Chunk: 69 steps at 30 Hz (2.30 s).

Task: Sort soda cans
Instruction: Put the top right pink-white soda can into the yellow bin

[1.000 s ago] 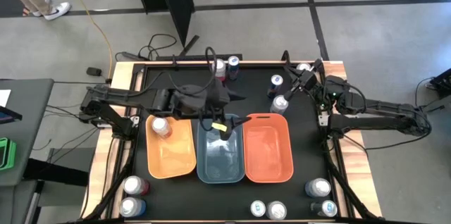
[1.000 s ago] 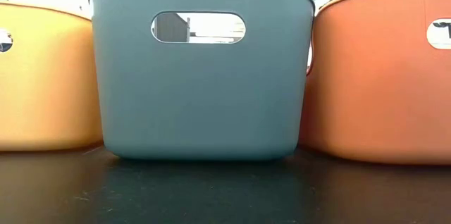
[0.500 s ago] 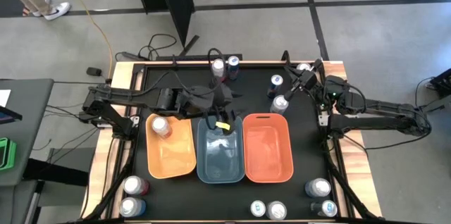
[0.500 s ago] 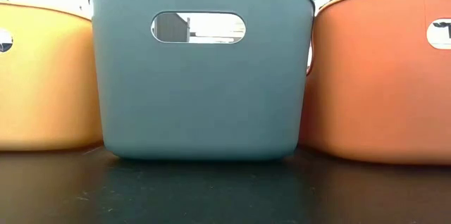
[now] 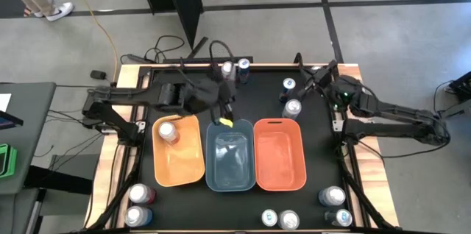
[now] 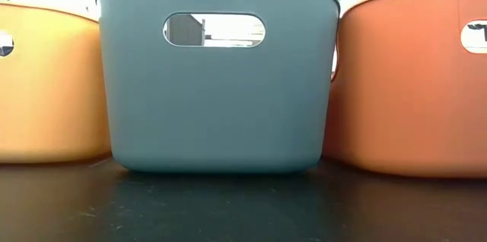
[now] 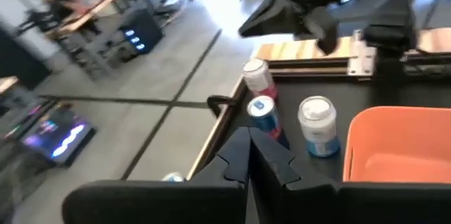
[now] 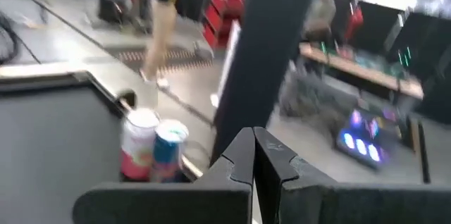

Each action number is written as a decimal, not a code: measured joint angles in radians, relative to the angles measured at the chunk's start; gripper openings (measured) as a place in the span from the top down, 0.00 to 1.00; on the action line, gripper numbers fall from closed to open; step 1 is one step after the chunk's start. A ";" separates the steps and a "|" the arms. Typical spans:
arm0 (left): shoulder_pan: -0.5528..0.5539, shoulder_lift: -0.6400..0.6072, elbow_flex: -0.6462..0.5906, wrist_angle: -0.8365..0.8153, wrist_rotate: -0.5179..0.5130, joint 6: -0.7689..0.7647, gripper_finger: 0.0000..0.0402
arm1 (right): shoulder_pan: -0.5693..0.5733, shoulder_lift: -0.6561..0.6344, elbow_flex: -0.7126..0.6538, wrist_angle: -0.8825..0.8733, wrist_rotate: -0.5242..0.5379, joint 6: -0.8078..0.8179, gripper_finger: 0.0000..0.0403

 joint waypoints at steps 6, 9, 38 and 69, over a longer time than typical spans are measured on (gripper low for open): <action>0.231 -0.178 -0.308 0.296 0.368 0.071 1.00 | -0.118 0.137 0.129 -0.151 -0.001 0.044 0.95; 0.341 -0.282 -0.492 0.467 0.490 0.050 1.00 | -0.134 0.193 0.184 -0.156 -0.002 0.028 0.95; 0.523 -0.635 -1.192 1.126 0.754 -0.078 1.00 | -0.630 0.545 0.647 -0.989 -0.303 0.228 0.92; 0.589 -1.078 -1.417 1.007 0.874 -0.139 1.00 | -0.642 0.769 0.631 -1.052 -0.281 0.534 0.02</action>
